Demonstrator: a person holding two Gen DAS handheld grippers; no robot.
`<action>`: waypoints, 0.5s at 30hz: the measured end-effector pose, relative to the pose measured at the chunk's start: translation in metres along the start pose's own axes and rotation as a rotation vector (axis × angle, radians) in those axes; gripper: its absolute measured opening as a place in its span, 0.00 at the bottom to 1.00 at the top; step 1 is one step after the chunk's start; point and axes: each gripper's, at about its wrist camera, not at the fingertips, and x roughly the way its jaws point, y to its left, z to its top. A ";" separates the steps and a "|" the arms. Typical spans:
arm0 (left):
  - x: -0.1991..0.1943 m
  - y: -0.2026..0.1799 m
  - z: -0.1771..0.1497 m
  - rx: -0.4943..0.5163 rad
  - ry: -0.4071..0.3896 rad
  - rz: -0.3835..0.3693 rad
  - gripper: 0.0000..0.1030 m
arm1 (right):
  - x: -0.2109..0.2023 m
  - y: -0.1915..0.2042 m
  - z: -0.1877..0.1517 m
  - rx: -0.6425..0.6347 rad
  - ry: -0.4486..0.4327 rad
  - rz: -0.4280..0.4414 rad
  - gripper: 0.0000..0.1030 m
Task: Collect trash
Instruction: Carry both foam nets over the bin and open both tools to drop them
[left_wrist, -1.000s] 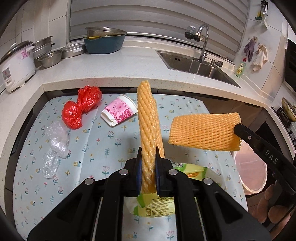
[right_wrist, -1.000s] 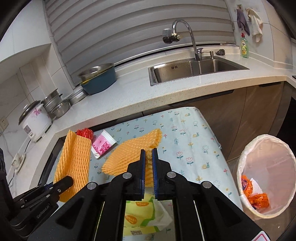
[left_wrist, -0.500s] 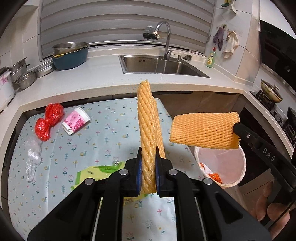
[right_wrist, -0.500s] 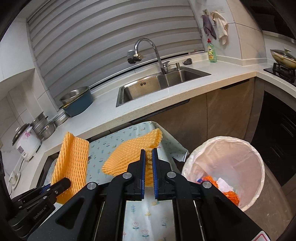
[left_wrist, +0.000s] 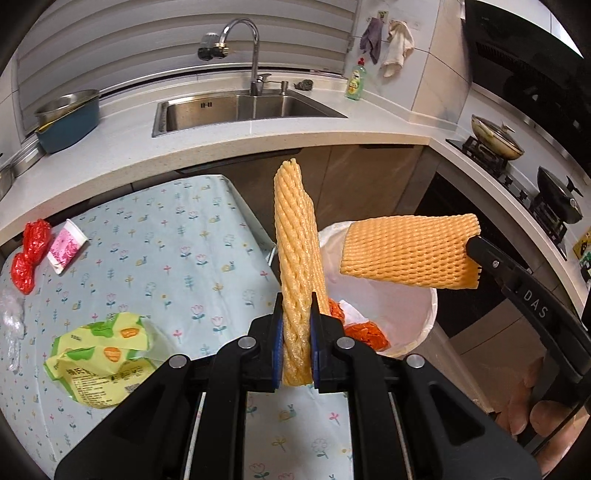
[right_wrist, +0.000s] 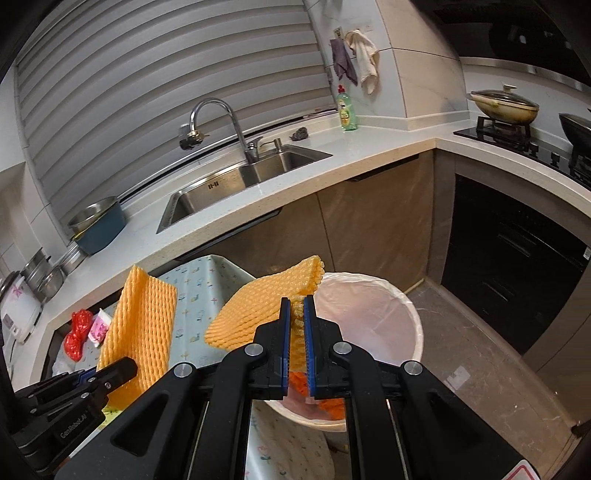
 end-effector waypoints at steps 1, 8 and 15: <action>0.004 -0.006 0.000 0.006 0.009 -0.013 0.10 | 0.000 -0.007 0.000 0.005 0.000 -0.011 0.07; 0.030 -0.040 0.001 0.069 0.056 -0.089 0.11 | 0.000 -0.037 -0.008 0.024 0.002 -0.070 0.07; 0.045 -0.056 0.005 0.085 0.061 -0.102 0.18 | 0.004 -0.054 -0.010 0.053 0.009 -0.096 0.07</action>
